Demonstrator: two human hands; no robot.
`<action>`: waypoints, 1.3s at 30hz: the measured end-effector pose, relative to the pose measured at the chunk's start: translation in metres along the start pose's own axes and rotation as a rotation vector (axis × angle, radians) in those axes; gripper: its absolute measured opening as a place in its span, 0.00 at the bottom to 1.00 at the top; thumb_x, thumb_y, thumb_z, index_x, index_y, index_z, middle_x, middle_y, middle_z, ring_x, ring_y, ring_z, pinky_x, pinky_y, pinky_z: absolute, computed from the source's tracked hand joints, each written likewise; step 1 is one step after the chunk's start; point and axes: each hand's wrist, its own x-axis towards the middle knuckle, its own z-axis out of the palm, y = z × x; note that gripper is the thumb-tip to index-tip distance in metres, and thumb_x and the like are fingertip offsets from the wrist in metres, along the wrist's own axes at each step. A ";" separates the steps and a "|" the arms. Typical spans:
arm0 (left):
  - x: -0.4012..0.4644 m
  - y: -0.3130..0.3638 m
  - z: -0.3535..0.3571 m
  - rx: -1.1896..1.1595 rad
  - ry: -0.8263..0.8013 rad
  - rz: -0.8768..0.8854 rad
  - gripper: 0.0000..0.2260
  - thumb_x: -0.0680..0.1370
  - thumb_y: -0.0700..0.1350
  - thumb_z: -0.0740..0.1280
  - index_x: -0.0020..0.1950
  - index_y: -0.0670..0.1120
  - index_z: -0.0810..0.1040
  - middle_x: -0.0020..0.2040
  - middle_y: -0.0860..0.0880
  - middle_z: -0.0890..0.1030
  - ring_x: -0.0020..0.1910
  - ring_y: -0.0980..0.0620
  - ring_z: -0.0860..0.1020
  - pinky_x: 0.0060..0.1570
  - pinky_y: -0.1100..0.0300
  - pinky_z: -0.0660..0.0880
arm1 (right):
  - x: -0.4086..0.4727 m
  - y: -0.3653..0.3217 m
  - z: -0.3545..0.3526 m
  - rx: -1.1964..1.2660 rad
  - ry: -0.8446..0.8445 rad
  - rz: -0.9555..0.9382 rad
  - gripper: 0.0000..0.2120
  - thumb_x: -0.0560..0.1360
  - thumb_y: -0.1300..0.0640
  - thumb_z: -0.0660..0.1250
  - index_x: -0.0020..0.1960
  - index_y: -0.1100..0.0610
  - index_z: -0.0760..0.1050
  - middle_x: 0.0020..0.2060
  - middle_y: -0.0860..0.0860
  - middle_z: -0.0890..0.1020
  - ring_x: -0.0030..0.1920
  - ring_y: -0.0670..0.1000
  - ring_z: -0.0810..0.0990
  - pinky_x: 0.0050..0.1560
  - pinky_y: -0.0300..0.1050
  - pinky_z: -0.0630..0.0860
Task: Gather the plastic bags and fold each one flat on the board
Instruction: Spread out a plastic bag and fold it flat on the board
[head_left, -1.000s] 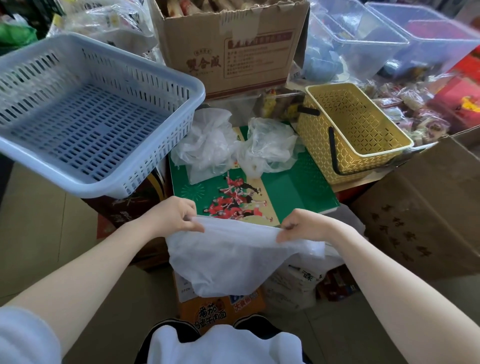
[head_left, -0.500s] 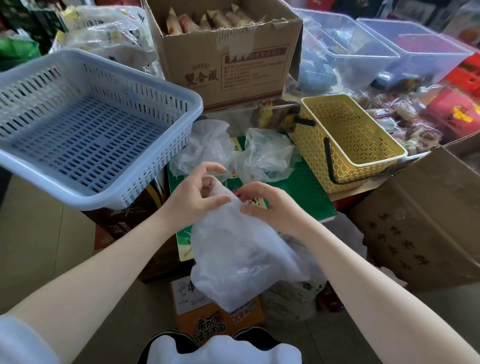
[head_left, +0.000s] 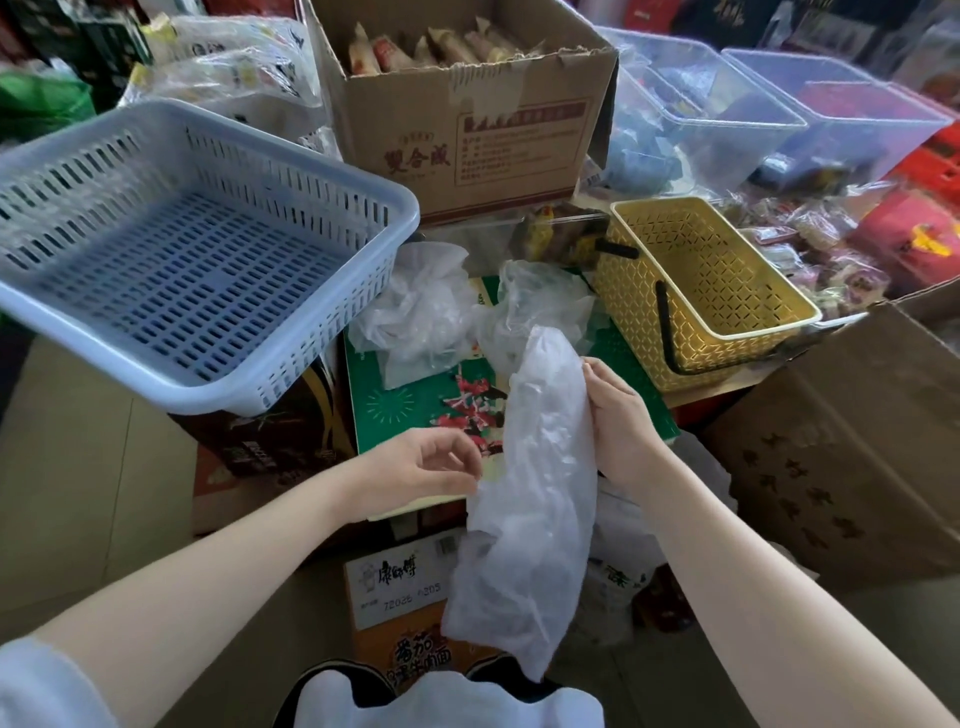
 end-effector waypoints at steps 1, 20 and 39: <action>0.002 0.001 0.003 -0.017 -0.005 0.007 0.11 0.74 0.43 0.70 0.55 0.48 0.75 0.52 0.51 0.79 0.52 0.54 0.78 0.57 0.59 0.73 | 0.000 0.002 0.001 0.022 0.030 0.005 0.09 0.81 0.58 0.56 0.46 0.59 0.73 0.35 0.51 0.77 0.32 0.48 0.76 0.33 0.41 0.75; -0.006 0.006 -0.002 0.211 0.620 0.289 0.09 0.76 0.52 0.59 0.43 0.47 0.70 0.30 0.51 0.66 0.28 0.58 0.65 0.30 0.69 0.63 | 0.003 0.059 -0.053 -0.774 0.490 0.031 0.17 0.79 0.56 0.57 0.67 0.57 0.65 0.61 0.57 0.71 0.63 0.57 0.70 0.63 0.54 0.68; -0.011 -0.019 -0.028 0.494 0.061 -0.119 0.25 0.63 0.63 0.73 0.51 0.51 0.70 0.59 0.58 0.74 0.55 0.60 0.73 0.50 0.63 0.71 | -0.006 0.015 0.017 -0.219 -0.020 -0.097 0.03 0.72 0.58 0.70 0.40 0.52 0.79 0.37 0.52 0.80 0.38 0.53 0.77 0.44 0.53 0.75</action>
